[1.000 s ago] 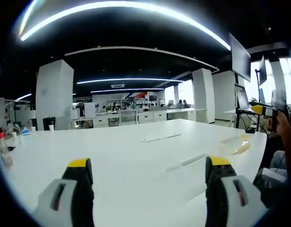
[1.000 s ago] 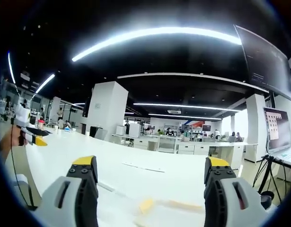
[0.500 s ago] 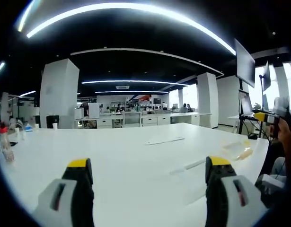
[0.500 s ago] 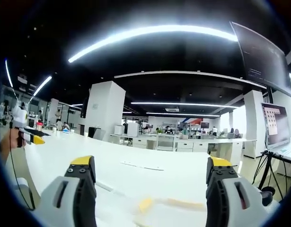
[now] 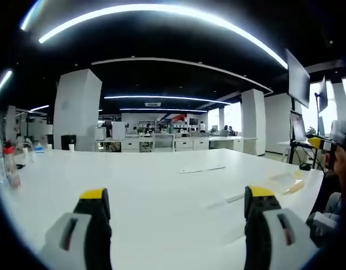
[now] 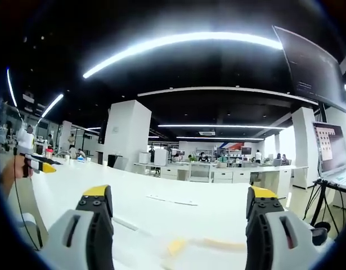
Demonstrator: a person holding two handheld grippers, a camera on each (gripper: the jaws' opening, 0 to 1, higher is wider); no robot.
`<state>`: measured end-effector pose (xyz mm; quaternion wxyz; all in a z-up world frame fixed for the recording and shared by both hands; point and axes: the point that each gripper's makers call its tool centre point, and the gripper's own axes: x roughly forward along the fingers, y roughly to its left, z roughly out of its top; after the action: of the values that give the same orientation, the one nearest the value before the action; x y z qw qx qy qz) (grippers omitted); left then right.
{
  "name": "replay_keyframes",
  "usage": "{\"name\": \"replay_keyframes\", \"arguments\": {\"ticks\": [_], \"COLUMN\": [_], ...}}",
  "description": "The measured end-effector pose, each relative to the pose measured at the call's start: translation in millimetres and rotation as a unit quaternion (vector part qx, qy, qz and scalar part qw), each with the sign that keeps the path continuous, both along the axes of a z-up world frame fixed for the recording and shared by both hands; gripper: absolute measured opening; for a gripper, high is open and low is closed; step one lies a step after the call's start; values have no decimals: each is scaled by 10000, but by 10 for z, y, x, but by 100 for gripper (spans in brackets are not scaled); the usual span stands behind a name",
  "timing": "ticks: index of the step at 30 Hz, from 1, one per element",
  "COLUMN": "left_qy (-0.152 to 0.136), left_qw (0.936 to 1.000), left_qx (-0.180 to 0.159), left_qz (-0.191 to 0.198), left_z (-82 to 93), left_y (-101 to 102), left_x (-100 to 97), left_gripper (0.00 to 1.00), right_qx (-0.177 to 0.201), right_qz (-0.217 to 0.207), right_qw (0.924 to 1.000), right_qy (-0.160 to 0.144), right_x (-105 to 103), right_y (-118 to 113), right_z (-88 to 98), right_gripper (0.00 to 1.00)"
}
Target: Snap each plastic latch of the storage box into its locked position after aligning the lid with the box until every specified latch is closed and the lid sits flush.
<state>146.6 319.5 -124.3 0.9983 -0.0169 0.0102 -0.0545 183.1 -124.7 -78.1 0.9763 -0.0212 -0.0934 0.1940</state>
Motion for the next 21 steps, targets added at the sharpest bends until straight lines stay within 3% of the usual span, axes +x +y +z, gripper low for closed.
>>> {"name": "replay_keyframes", "arguments": {"ticks": [21], "left_qy": [37], "left_qw": [9996], "left_qx": [-69], "left_qz": [-253], "left_z": [-55], "left_y": [-111], "left_x": [30], "left_gripper": [100], "right_qx": [-16], "right_qz": [5], "right_qw": [10000], "right_qy": [-83], "right_x": [-9], "right_y": [-10], "right_z": [2], "right_gripper": [98]}}
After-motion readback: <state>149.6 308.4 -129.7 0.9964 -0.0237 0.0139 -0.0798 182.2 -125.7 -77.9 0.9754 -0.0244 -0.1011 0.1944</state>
